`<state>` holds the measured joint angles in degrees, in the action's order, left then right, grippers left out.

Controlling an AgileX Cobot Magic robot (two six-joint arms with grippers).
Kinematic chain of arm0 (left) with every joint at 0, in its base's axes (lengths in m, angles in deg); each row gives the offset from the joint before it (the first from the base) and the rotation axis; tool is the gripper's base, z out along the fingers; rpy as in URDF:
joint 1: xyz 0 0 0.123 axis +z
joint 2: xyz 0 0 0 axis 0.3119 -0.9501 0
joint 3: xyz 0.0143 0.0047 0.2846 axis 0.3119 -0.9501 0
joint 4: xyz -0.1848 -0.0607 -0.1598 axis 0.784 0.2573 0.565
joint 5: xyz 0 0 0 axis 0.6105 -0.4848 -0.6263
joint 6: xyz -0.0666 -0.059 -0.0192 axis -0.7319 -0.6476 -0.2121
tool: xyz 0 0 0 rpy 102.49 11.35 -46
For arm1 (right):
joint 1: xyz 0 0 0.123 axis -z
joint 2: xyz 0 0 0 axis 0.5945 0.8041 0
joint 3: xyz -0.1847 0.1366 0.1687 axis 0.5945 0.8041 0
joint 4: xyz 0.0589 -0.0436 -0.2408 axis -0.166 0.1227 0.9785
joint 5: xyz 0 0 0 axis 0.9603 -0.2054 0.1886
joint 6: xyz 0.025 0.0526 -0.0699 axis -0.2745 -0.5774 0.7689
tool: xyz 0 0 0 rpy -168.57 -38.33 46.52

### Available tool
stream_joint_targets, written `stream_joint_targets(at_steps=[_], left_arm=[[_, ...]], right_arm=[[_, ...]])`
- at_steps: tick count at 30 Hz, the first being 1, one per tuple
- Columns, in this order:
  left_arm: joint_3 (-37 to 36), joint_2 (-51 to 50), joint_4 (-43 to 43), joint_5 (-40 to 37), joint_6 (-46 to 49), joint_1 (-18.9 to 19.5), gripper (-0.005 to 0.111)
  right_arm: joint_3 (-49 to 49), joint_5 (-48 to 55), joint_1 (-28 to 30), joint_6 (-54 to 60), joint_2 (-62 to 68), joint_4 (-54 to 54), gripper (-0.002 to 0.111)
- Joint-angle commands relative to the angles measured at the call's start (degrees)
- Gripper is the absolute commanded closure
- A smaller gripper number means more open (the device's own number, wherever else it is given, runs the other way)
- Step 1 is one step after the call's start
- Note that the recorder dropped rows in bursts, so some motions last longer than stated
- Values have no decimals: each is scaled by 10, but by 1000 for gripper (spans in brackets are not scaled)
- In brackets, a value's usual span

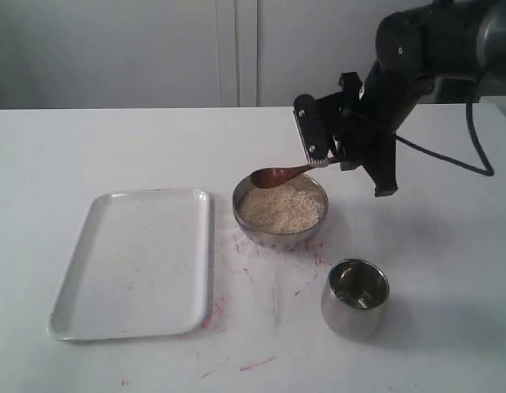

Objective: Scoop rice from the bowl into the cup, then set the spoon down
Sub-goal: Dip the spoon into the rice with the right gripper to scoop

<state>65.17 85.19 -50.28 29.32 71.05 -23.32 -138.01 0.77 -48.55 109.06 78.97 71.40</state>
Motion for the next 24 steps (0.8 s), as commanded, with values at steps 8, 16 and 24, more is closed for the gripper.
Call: stream_joint_targets(at_steps=[8, 16, 24], left_arm=[[2, 1, 4, 1, -1, -2, 92], [2, 1, 4, 1, -1, -2, 92], [2, 1, 4, 1, -1, -2, 92]], right_arm=[[3, 126, -58, -189, -55, 155, 105], [3, 193, -133, -312, -49, 314, 105], [3, 224, -200, -420, -28, 444, 105]])
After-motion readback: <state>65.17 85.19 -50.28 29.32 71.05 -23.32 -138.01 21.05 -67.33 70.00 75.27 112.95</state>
